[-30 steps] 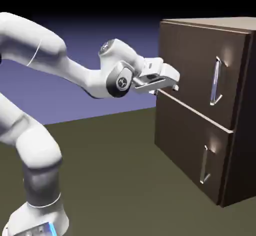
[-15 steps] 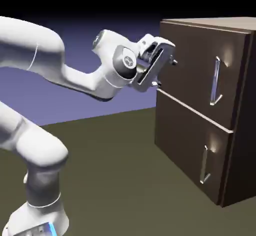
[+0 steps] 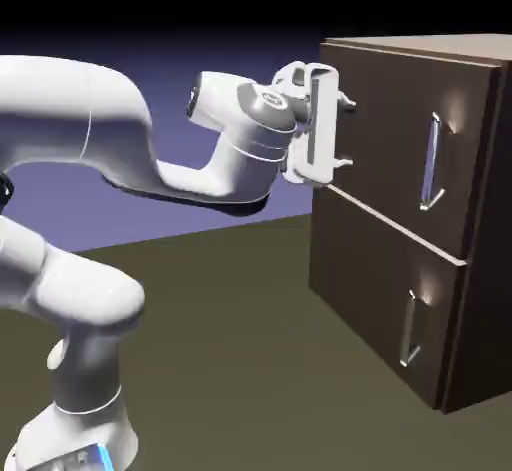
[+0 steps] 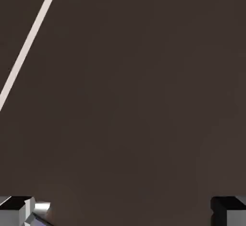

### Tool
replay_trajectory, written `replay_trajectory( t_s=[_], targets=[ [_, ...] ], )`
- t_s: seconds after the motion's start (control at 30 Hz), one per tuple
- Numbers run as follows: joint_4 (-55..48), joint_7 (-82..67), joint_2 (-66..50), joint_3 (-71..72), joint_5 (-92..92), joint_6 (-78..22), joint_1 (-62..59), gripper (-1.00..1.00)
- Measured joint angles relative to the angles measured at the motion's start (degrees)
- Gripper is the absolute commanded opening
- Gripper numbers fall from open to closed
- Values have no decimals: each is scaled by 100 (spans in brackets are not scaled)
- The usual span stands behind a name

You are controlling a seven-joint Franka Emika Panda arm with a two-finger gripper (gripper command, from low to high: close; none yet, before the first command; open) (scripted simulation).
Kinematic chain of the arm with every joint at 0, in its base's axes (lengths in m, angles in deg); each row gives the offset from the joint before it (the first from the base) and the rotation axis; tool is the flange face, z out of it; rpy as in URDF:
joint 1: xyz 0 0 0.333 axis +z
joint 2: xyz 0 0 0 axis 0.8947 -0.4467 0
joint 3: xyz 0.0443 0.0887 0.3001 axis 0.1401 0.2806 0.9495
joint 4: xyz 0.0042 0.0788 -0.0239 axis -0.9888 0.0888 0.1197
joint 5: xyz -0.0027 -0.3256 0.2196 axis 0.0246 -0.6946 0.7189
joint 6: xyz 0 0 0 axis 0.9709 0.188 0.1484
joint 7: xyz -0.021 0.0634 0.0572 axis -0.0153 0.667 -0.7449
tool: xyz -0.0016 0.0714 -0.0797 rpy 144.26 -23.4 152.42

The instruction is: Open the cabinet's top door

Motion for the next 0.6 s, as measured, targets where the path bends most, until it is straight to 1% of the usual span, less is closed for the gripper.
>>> replay_trajectory(
  t_s=[0.6],
  targets=[
    [-784,-1646,614,-1797,-4485,-312,1642,100]
  ],
)
